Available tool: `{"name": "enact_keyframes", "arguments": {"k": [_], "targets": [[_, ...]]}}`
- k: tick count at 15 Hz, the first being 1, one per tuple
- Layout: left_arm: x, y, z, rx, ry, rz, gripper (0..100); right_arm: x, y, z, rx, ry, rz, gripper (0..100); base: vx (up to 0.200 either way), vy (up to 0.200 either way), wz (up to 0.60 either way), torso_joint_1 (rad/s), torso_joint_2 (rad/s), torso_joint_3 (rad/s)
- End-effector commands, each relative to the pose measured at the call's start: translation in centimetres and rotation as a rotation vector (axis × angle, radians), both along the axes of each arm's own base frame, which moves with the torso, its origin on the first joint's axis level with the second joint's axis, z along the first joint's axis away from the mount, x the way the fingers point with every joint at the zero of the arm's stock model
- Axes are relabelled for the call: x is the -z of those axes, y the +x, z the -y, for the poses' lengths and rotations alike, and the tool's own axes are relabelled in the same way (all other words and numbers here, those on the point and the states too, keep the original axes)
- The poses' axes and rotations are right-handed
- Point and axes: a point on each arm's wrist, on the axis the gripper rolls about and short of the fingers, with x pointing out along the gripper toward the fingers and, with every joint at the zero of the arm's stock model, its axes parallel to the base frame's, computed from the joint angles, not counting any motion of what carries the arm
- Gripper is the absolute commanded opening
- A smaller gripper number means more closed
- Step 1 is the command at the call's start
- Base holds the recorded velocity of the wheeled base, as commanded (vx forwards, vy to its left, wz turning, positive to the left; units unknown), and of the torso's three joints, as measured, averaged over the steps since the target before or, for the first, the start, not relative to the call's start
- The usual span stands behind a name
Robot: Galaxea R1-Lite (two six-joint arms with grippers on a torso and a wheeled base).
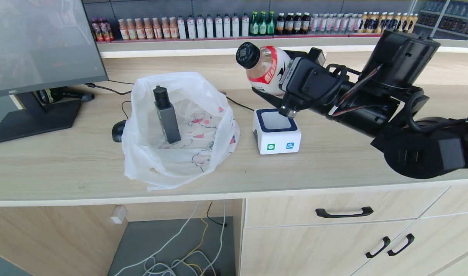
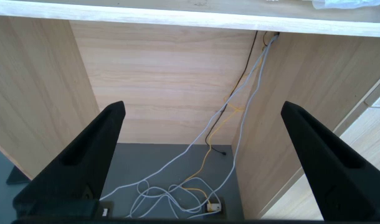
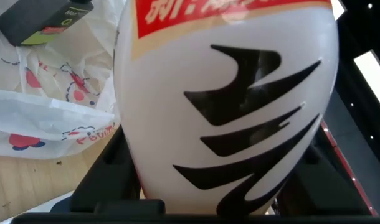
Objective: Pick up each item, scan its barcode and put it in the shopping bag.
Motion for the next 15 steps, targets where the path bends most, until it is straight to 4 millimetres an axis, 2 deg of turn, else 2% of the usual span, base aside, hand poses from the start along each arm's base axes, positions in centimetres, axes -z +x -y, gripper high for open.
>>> {"name": "enact_keyframes", "arguments": {"k": [1,8,12,15], "targets": [[0.0,0.0,0.0,0.001,0.000,0.001,100,0.3,0.4,-0.2,-0.001,-0.009,0.001,0,0.000,0.000,0.00,0.000,0.00,0.000],[0.0,0.0,0.0,0.001,0.000,0.001,100,1.7,1.6,-1.5,-0.090,-0.073,0.032,0,0.000,0.000,0.00,0.000,0.00,0.000],[0.0,0.0,0.0,0.000,0.000,0.001,100,3.6,2.6,-2.2,-0.132,-0.131,0.039,0,0.000,0.000,0.00,0.000,0.00,0.000],[0.0,0.0,0.0,0.000,0.000,0.001,100,3.9,2.9,-2.4,-0.147,-0.138,0.040,0,0.000,0.000,0.00,0.000,0.00,0.000]]}}
